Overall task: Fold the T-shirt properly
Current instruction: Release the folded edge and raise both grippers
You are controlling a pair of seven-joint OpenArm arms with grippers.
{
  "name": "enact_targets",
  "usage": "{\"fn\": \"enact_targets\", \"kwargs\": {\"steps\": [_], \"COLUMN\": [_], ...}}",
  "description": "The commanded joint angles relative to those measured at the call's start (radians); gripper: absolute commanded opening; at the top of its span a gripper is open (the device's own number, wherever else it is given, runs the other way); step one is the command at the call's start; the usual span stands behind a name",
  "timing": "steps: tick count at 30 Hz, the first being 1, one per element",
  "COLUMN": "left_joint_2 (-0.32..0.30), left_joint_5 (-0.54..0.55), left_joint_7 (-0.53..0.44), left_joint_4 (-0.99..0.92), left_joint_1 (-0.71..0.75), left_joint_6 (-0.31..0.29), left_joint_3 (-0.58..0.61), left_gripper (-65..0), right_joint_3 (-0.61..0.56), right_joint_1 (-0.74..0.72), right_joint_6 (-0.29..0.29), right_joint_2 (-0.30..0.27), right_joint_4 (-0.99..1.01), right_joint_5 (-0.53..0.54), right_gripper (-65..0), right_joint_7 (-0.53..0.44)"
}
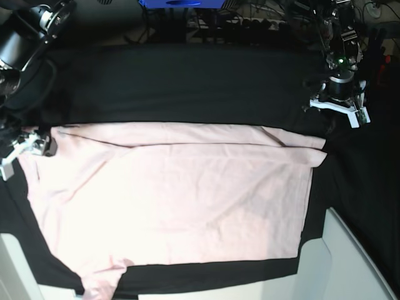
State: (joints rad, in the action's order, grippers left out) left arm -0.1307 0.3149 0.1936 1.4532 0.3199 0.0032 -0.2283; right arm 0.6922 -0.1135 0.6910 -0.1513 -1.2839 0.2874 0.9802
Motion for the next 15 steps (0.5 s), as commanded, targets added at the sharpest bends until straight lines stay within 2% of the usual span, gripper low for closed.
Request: {"fn": "enact_targets", "kwargs": {"steps": [1, 3, 8, 11, 15], "left_joint_2": [0.001, 0.006, 0.006, 0.006, 0.006], "left_joint_5": [-0.032, -0.093, -0.102, -0.102, -0.102], "left_joint_7": [-0.026, -0.026, -0.027, -0.029, -0.029], "left_joint_4": [0.01, -0.002, -0.019, -0.026, -0.026], "left_joint_1": [-0.001, 0.009, 0.038, 0.045, 0.046], "left_joint_6": [-0.002, -0.002, -0.002, -0.002, -0.001], "left_joint_3": [-0.001, 0.0, -0.006, -0.007, -0.007], "left_gripper": [-47.7, -54.9, -55.6, -65.0, -65.0], "right_joint_3": [-0.007, -0.007, -0.007, -0.007, -0.007], "right_joint_1": [-0.022, -0.022, -0.027, -0.028, -0.028], "right_joint_6": [0.007, 0.007, 0.007, 0.007, 0.007], "right_joint_2": [-0.012, -0.012, -0.012, -0.009, 0.006], "right_joint_4": [0.003, 0.036, 0.097, 0.111, 0.111], "right_joint_5": [0.025, 0.025, 0.025, 0.025, 0.025], "right_gripper": [-8.1, -8.1, -8.1, -8.1, -8.1], "right_joint_7": [-0.024, -0.025, -0.066, -0.066, -0.063]}}
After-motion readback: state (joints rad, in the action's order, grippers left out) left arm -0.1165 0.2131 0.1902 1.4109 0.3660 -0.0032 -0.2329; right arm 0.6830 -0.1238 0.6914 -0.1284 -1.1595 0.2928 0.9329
